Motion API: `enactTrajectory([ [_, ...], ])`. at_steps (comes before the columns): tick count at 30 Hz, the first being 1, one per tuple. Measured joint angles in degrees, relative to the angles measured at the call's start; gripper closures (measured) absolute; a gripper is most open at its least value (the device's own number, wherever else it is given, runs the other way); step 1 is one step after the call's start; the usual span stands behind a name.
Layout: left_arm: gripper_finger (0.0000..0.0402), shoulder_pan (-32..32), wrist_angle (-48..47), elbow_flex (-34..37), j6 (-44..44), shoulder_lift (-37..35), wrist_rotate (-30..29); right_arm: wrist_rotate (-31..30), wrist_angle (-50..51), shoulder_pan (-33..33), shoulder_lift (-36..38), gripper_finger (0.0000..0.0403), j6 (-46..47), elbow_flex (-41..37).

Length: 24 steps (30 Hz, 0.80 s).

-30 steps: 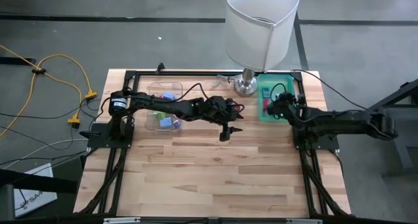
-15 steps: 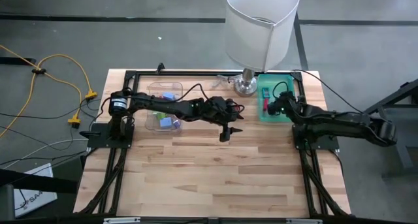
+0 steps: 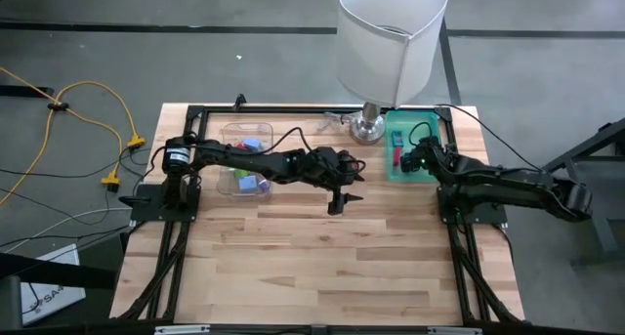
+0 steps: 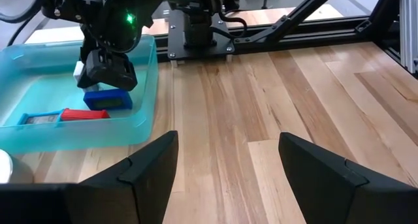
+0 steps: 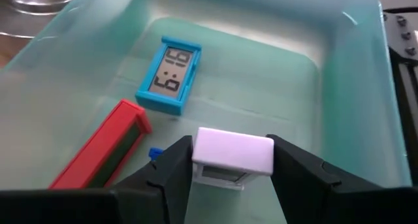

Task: Pick & Place Office items
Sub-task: Put the white mini digital clock into the light blue bin

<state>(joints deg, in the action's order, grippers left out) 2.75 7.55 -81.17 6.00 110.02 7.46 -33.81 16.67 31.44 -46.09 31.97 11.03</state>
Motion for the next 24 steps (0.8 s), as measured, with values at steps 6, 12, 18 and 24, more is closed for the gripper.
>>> enactTrajectory([
  [6, 0.0143, 0.0, 0.0, 0.0, 0.0, 0.0, 0.0, 1.3, 0.0, 0.0, 0.0, 0.0223, 0.0, 0.0],
  [12, 0.0143, 0.0, 0.0, 0.0, 0.0, 0.0, 0.0, -0.8, -0.7, 0.0, 0.0, 0.0222, -0.1, 0.0],
  [18, 0.0143, 0.0, 0.0, 0.0, 0.0, 0.0, 0.0, -5.1, -2.1, 0.0, 0.0, 0.0221, -0.3, 0.0],
  [24, 0.0143, -0.1, 0.0, 0.0, 0.0, 0.0, 0.0, -5.2, -4.6, 0.0, 0.0, 0.0221, -0.8, 0.0],
])
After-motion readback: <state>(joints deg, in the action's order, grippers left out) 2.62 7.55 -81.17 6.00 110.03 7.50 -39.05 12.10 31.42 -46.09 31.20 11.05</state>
